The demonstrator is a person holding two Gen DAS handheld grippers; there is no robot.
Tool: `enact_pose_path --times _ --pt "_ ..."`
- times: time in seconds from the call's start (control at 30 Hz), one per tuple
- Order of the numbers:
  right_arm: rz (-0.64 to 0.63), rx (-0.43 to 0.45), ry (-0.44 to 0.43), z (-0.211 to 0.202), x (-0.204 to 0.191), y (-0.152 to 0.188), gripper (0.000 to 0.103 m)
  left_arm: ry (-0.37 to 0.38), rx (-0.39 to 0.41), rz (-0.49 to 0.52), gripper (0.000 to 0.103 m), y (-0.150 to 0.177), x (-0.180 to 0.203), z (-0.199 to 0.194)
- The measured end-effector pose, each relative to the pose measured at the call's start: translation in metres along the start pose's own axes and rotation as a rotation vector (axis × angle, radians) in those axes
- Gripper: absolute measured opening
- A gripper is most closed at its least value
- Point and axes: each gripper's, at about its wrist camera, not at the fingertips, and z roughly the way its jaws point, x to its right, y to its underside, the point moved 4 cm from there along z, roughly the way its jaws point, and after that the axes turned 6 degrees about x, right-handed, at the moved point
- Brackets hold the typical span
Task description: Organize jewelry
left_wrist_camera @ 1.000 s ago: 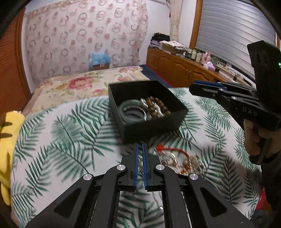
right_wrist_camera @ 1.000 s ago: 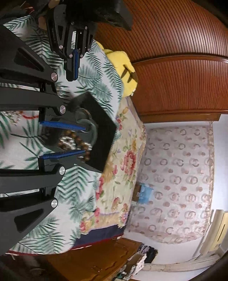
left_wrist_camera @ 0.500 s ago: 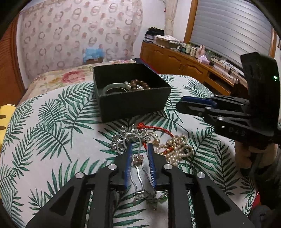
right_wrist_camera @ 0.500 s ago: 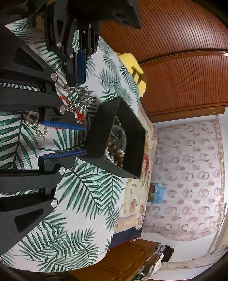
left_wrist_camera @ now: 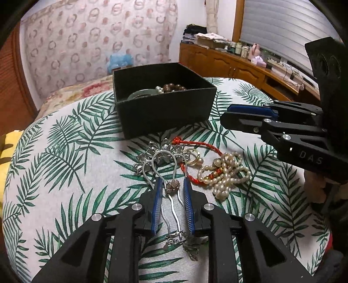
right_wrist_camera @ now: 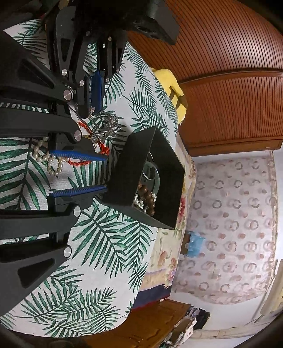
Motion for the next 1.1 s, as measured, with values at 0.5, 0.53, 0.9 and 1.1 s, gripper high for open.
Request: enact_pose_path --times 0.5,0.53,0.9,1.1 --pt "-0.026 -0.009 0.021 -0.019 -0.013 -0.004 0.025 0.048 0.092 -0.036 0.01 0.002 -0.003 -0.043" --pt "-0.031 -0.012 0.019 -0.021 -0.017 -0.003 0.025 0.051 0.102 -0.04 0.01 0.002 -0.004 -0.047" --pt "-0.055 -0.075 -0.086 -0.017 -0.069 0.019 0.025 0.014 0.166 -0.081 0.01 0.011 -0.027 -0.088" --pt "-0.083 -0.121 -0.142 -0.01 -0.091 0.029 0.025 -0.004 0.163 -0.105 0.01 0.022 -0.038 -0.093"
